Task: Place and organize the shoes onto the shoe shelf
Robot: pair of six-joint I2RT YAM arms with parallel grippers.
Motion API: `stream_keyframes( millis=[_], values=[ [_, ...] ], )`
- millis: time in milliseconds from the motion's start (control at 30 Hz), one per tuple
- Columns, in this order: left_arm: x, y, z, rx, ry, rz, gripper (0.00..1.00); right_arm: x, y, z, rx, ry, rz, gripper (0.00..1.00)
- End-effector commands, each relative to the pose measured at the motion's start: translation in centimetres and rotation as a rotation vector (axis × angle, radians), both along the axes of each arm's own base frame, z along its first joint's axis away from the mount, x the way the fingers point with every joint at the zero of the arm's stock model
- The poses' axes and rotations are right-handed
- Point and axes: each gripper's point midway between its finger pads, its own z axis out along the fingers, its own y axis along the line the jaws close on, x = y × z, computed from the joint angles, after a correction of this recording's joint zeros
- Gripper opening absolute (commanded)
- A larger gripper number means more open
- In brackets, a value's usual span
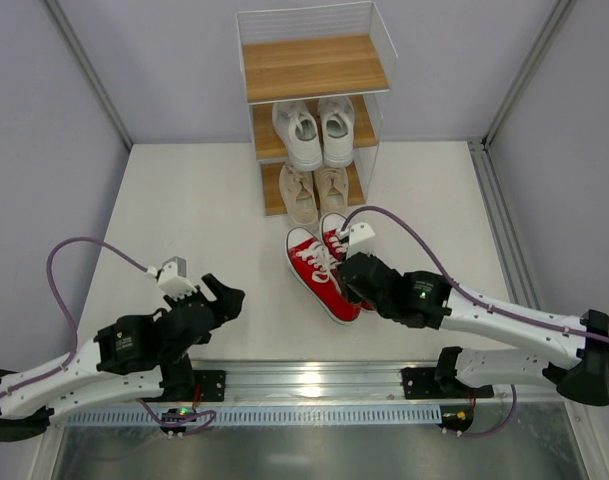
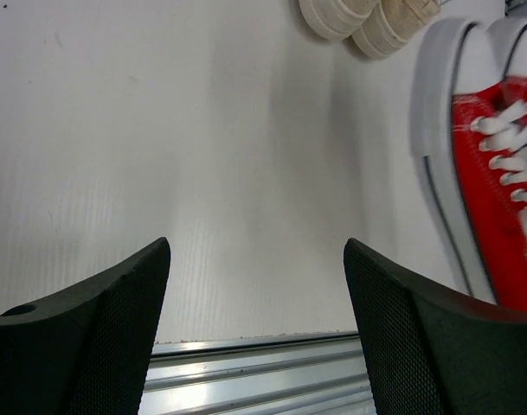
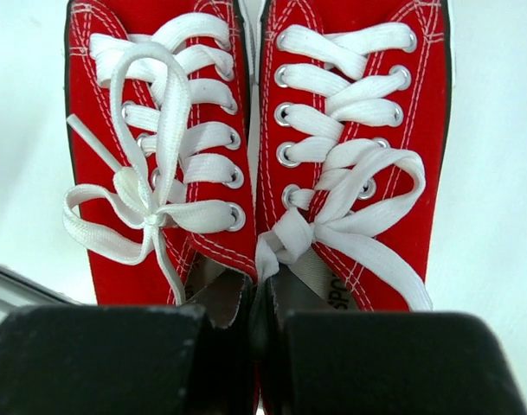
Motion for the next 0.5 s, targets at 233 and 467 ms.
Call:
stream_keyframes(
  millis=[233,467],
  values=[
    [0.8,-0.2,1.2,0.013,-0.052,0.005,0.8,5.2,-0.1,27.2,0.227,-0.576,-0.051,0.04],
    [0.5,-0.5,1.5,0.004,-0.047,-0.023,0.8,9.8,1.0,37.1,0.195,-0.802,-0.189,0.04]
  ],
)
